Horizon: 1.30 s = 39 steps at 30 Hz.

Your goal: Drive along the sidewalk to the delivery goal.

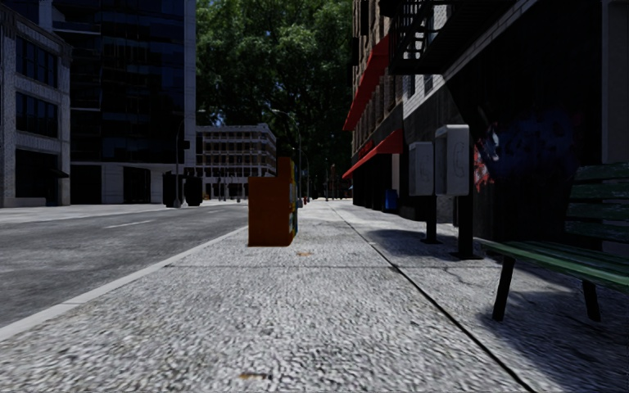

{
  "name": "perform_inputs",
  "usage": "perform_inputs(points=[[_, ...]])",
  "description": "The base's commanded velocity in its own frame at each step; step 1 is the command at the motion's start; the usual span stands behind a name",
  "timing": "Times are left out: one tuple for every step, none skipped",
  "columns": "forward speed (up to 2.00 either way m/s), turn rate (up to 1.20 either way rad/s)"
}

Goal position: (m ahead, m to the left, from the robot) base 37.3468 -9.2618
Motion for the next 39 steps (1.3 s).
perform_inputs(points=[[1.78, -0.11], [1.78, 0.0], [1.78, 0.0], [1.78, 0.0], [1.78, 0.0], [1.78, 0.0], [1.78, 0.0], [1.78, 0.0], [1.78, 0.0], [1.78, 0.0], [1.78, 0.0], [1.78, -0.1], [1.78, -0.1], [1.78, -0.17], [1.78, -0.2], [1.78, -0.24], [1.78, -0.24], [1.78, -0.26], [1.78, -0.26], [1.78, -0.26], [1.78, -0.27], [1.78, -0.27], [1.78, -0.27], [1.78, -0.27], [1.78, -0.27], [1.78, -0.27], [1.78, -0.27], [1.78, -0.27], [1.78, -0.27], [1.78, -0.27], [1.78, -0.24], [1.78, -0.1], [1.78, 0.0], [1.78, 0.0], [1.78, 0.0], [1.78, 0.0], [1.78, 0.0], [1.78, 0.0], [1.78, 0.0]])
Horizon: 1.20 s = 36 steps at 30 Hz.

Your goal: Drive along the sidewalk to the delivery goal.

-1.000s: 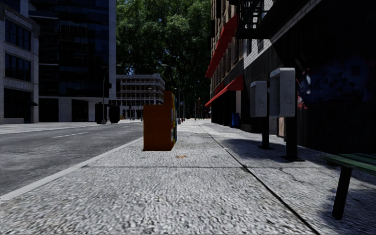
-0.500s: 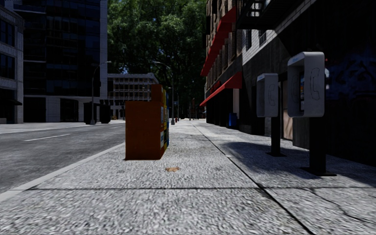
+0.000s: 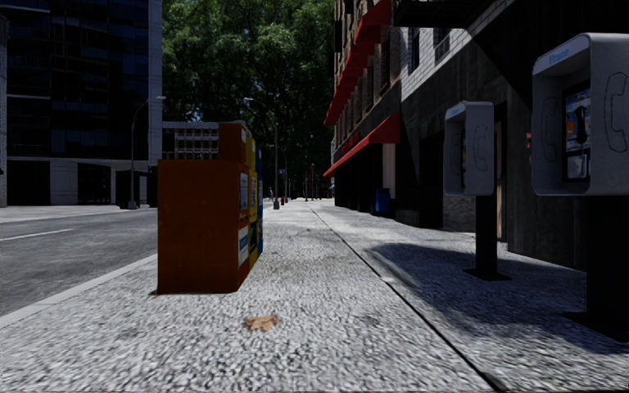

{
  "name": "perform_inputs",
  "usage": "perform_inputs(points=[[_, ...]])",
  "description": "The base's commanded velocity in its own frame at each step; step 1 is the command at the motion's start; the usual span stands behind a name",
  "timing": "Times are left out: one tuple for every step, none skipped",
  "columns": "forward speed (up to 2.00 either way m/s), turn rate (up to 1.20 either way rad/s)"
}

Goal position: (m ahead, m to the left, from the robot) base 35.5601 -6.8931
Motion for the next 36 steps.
perform_inputs(points=[[1.78, 0.0], [1.78, 0.0], [1.78, 0.0], [1.78, 0.0], [1.78, 0.0], [1.78, 0.0], [1.78, 0.0], [1.78, 0.0], [1.78, -0.05], [1.78, -0.07], [1.78, -0.1], [1.78, -0.1], [1.78, -0.12], [1.78, -0.16], [1.78, -0.19], [1.78, -0.19], [1.78, -0.23], [1.78, -0.23], [1.78, -0.24], [1.78, -0.24], [1.78, -0.24], [1.78, -0.24], [1.78, -0.24], [1.78, -0.24], [1.78, -0.24], [1.78, -0.24], [1.78, -0.24], [1.78, -0.24], [1.78, -0.24], [1.78, -0.24], [1.78, -0.24], [1.78, -0.24], [1.78, -0.24], [1.78, -0.24], [1.78, -0.24], [1.78, -0.24]])
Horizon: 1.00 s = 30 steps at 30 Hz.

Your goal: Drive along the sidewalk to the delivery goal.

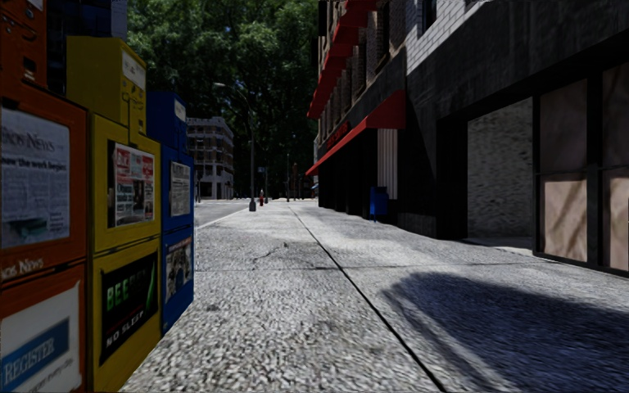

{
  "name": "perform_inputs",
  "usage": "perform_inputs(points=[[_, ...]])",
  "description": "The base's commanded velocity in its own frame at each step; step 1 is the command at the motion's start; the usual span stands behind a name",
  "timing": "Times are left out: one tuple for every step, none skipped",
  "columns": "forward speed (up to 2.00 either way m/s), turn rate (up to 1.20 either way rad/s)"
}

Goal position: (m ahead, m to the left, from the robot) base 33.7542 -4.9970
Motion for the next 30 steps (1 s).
perform_inputs(points=[[1.78, -0.22], [1.78, -0.22], [1.78, -0.03], [1.78, 0.0], [1.78, 0.0], [1.78, 0.0], [1.78, 0.0], [1.78, 0.0], [1.78, 0.0], [1.78, 0.0], [1.78, 0.0], [1.78, 0.0], [1.78, 0.0], [1.78, 0.0], [1.78, 0.0], [1.78, 0.0], [1.78, 0.0], [1.78, 0.0], [1.78, 0.0], [1.78, 0.0], [1.78, 0.0], [1.78, 0.0], [1.78, 0.0], [1.78, 0.0], [1.78, 0.0], [1.78, 0.0], [1.78, 0.0], [1.78, 0.0], [1.78, 0.0], [1.78, 0.0]])
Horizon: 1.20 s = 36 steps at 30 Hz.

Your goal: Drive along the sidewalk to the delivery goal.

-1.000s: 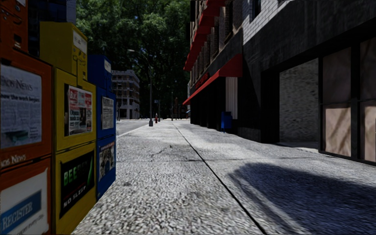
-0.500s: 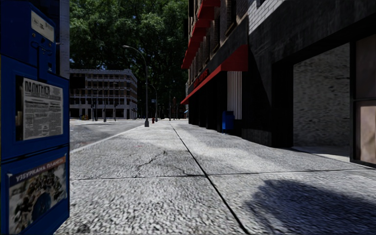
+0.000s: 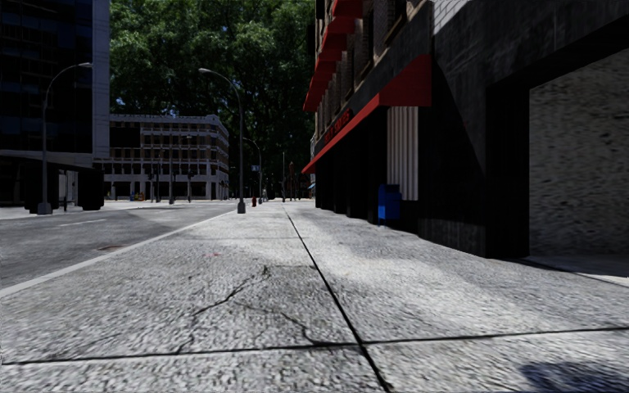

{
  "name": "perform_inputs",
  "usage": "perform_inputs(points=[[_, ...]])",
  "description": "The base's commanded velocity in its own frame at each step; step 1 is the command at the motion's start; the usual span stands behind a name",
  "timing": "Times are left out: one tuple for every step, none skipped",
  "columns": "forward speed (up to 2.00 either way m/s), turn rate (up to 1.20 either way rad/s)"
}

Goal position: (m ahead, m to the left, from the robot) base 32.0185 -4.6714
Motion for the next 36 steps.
perform_inputs(points=[[1.78, 0.0], [1.78, 0.0], [1.78, 0.0], [1.78, 0.0], [1.78, 0.0], [1.78, 0.0], [1.78, 0.0], [1.78, 0.0], [1.78, 0.0], [1.78, 0.0], [1.78, 0.0], [1.78, 0.0], [1.78, 0.0], [1.78, 0.0], [1.78, 0.0], [1.78, 0.0], [1.78, 0.0], [1.78, 0.0], [1.78, 0.0], [1.78, 0.0], [1.78, 0.0], [1.78, 0.0], [1.78, 0.0], [1.78, 0.0], [1.78, 0.0], [1.78, 0.0], [1.78, 0.0], [1.78, 0.0], [1.78, 0.0], [1.78, 0.0], [1.78, 0.0], [1.78, 0.0], [1.78, 0.0], [1.78, 0.0], [1.78, 0.0], [1.78, 0.0]])
